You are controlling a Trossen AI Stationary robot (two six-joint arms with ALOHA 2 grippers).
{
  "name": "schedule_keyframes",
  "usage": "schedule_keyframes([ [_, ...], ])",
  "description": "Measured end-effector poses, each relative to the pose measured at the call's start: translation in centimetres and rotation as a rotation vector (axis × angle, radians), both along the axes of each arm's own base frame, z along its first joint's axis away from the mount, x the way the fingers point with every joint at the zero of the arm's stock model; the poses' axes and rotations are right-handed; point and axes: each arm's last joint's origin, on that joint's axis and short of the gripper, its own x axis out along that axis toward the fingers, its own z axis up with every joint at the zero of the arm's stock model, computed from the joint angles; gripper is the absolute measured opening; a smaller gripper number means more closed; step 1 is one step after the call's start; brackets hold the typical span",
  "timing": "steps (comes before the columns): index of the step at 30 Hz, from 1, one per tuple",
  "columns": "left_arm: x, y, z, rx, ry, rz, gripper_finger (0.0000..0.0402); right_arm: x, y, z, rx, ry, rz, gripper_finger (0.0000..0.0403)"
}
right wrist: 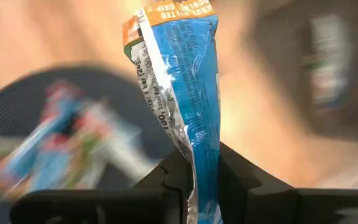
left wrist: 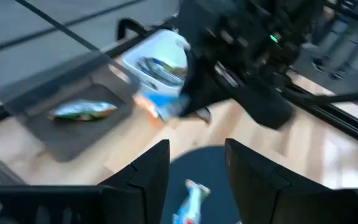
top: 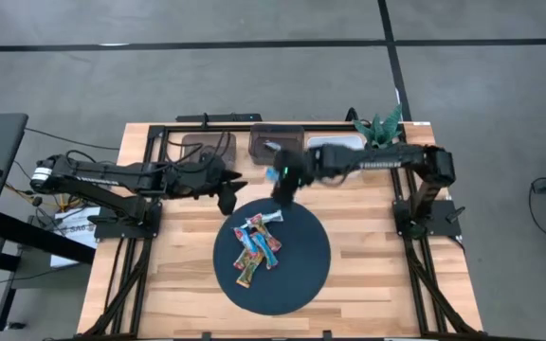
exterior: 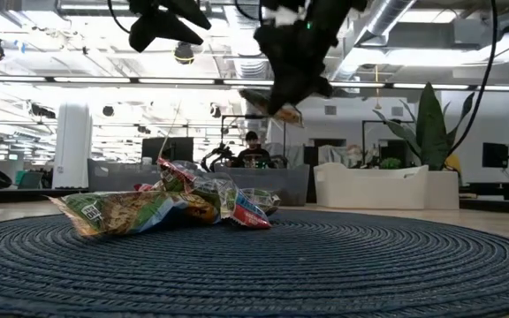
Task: Pick and place Granola Bars by type
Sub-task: Put the yellow granola bar into the right black bin
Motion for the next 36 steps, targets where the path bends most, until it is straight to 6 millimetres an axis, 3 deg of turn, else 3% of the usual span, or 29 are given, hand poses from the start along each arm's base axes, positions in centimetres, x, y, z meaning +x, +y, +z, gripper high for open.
schedule_keyframes([
  [7, 0.0, 0.6, 0.0, 0.016, 0.001, 0.041, 0.0146, -1.5, -7.4, 0.1, -0.029, -0.022, -0.191, 0.0047],
  [15, -0.1, 0.8, 0.0, 0.035, 0.001, 0.084, 0.0146, -2.6, -12.2, 0.8, -0.044, -0.139, -0.262, 0.0047],
  [25, -0.1, 1.4, 0.1, 0.050, 0.001, 0.137, 0.0146, -3.0, -12.9, 0.8, -0.048, -0.119, -0.170, 0.0058],
  [36, -0.1, 1.5, 0.0, 0.034, -0.006, 0.145, 0.0146, -2.8, -13.1, 1.0, -0.066, -0.147, -0.170, 0.0152],
])
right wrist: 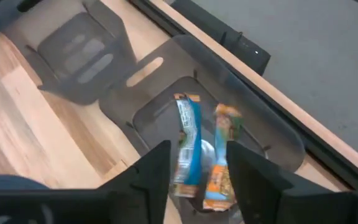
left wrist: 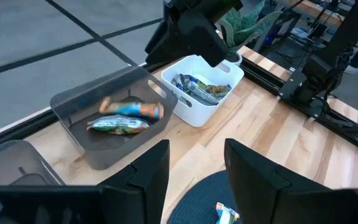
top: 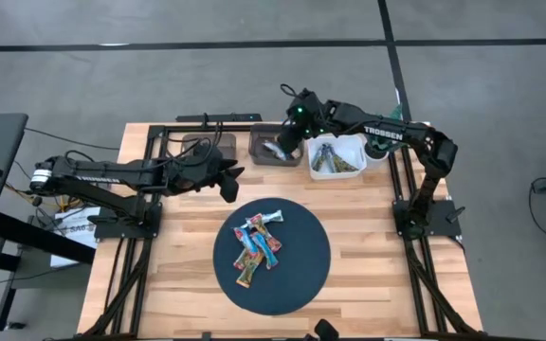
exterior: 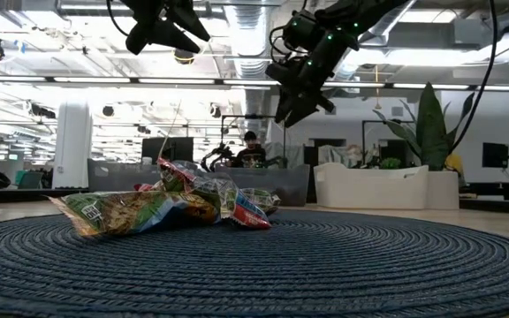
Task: Pick and place Granola Bars by type
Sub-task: Put the yellow granola bar into the right black bin
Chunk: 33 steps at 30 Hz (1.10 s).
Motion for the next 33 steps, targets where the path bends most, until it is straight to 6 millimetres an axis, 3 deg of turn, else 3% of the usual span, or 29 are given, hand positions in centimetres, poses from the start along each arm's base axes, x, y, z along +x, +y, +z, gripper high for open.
schedule_keyframes([
  [4, 0.1, -0.2, 0.0, -0.023, 0.004, -0.057, 0.0146, 0.0, 0.6, 0.4, 0.078, -0.047, 0.067, 0.0174],
  [7, 0.1, -0.3, -0.1, -0.024, 0.022, -0.123, 0.0146, 0.0, 2.3, 1.1, 0.127, -0.057, 0.129, 0.0182],
  [16, 0.2, -1.0, -0.3, -0.103, 0.040, -0.349, 0.0146, 0.6, 10.7, 2.6, 0.181, 0.011, 0.308, 0.0179],
  [24, -0.3, -2.3, -1.2, -0.185, 0.145, -0.515, 0.0146, 1.9, 18.4, 1.6, 0.224, 0.060, 0.389, 0.0169],
  [29, -0.9, -3.3, -1.8, -0.244, 0.234, -0.604, 0.0146, 2.5, 22.1, 0.8, 0.295, 0.060, 0.376, 0.0170],
  [33, -1.4, -4.4, -2.2, -0.387, 0.281, -0.671, 0.0146, 2.8, 24.3, 0.2, 0.325, 0.060, 0.344, 0.0170],
])
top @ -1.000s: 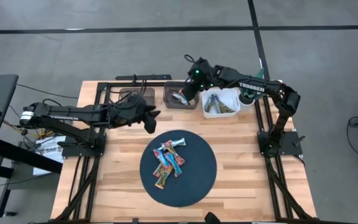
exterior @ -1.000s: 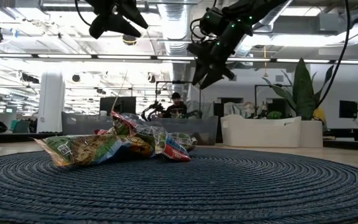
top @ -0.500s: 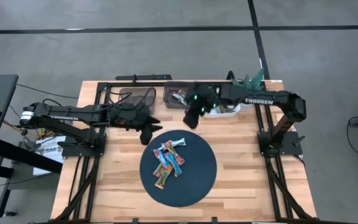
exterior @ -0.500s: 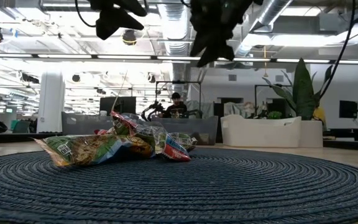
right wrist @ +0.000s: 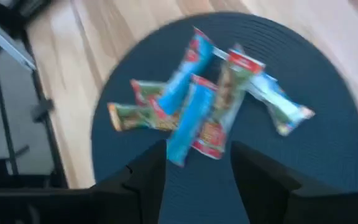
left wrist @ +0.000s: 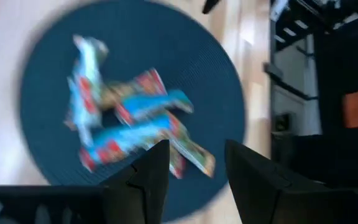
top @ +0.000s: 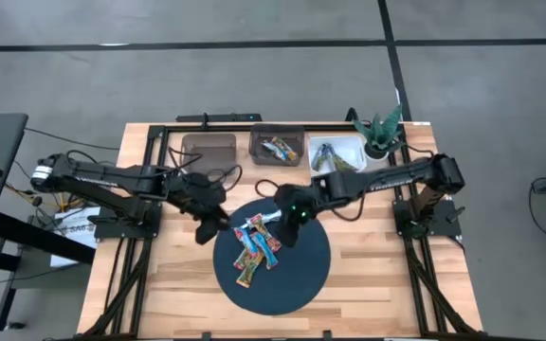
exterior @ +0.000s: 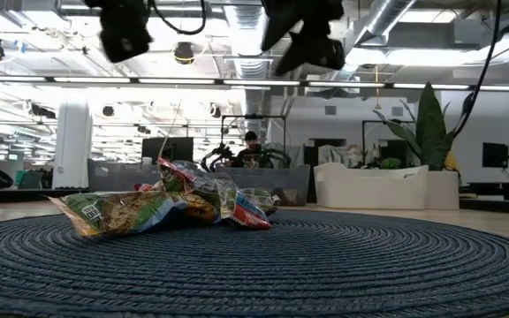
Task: Pick and place Granola Bars by type
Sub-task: Put the yellow granola bar into the right black bin
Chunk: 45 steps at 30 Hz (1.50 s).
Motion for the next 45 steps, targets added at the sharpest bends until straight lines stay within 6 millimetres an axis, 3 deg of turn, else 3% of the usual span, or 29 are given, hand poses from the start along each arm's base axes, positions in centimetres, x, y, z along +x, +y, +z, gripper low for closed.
schedule_keyframes([
  [8, 0.4, -4.6, -1.0, -0.132, 0.088, -0.009, 0.0146, -1.2, 3.2, -1.0, -0.044, 0.090, 0.034, 0.0166],
  [17, 4.6, -9.0, -5.9, -0.162, 0.164, 0.070, 0.0146, -3.4, 6.6, 1.6, -0.196, -0.041, 0.308, 0.0165],
  [22, 6.9, -10.4, -8.9, -0.212, 0.177, 0.137, 0.0146, -6.6, 6.7, 2.9, -0.210, -0.139, 0.346, 0.0166],
  [27, 8.5, -11.1, -11.8, -0.214, 0.229, 0.210, 0.0146, -11.0, 5.7, 1.9, -0.143, -0.234, 0.307, 0.0164],
  [32, 9.2, -11.2, -13.8, -0.142, 0.300, 0.279, 0.0146, -14.0, 5.0, 0.7, -0.116, -0.238, 0.297, 0.0164],
  [39, 9.4, -11.3, -16.2, -0.101, 0.399, 0.347, 0.0146, -15.9, 4.6, 1.0, -0.117, -0.296, 0.294, 0.0161],
  [45, 9.8, -11.2, -16.3, -0.077, 0.398, 0.386, 0.0142, -16.6, 4.3, 1.3, -0.133, -0.305, 0.287, 0.0156],
])
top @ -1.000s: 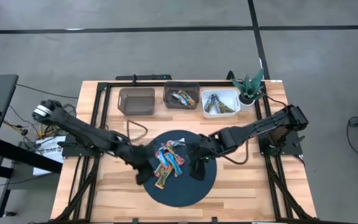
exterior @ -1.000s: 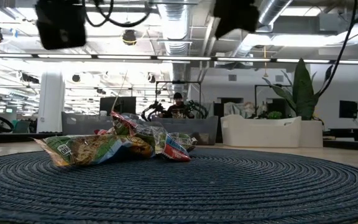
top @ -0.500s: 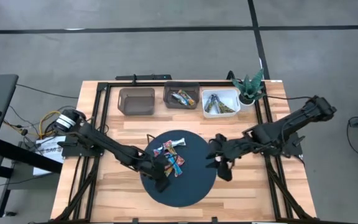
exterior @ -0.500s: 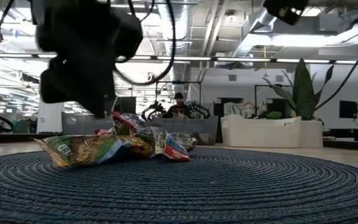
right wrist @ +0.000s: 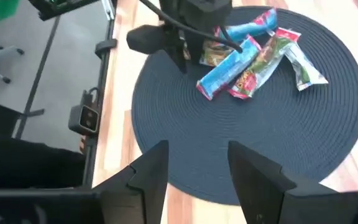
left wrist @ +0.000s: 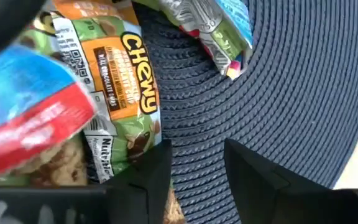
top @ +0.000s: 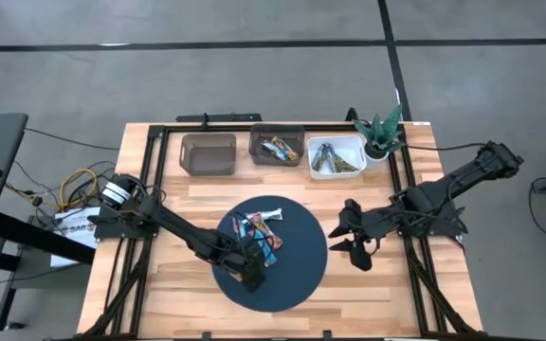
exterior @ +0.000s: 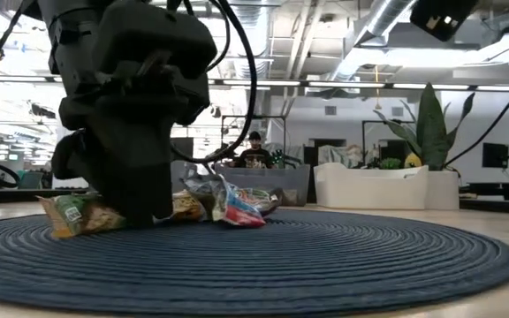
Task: Pick and place Granola Bars by type
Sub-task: Put the yellow granola bar into the right black bin
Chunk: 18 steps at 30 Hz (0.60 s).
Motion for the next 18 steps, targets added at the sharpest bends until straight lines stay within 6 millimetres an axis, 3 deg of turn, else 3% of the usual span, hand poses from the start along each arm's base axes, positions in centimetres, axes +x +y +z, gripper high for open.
schedule_keyframes([
  [5, 0.5, 0.1, 0.8, 0.035, -0.005, 0.008, 0.0102, 0.0, 0.0, 0.1, -0.002, -0.008, 0.005, 0.0152],
  [11, 2.1, -0.6, 3.3, 0.053, -0.089, -0.072, 0.0057, 0.0, 0.0, 0.1, -0.021, -0.008, 0.020, 0.0153],
  [18, 2.6, -0.3, 5.1, 0.093, -0.036, -0.061, 0.0066, 0.0, 0.0, 0.1, -0.042, -0.014, 0.039, 0.0147],
])
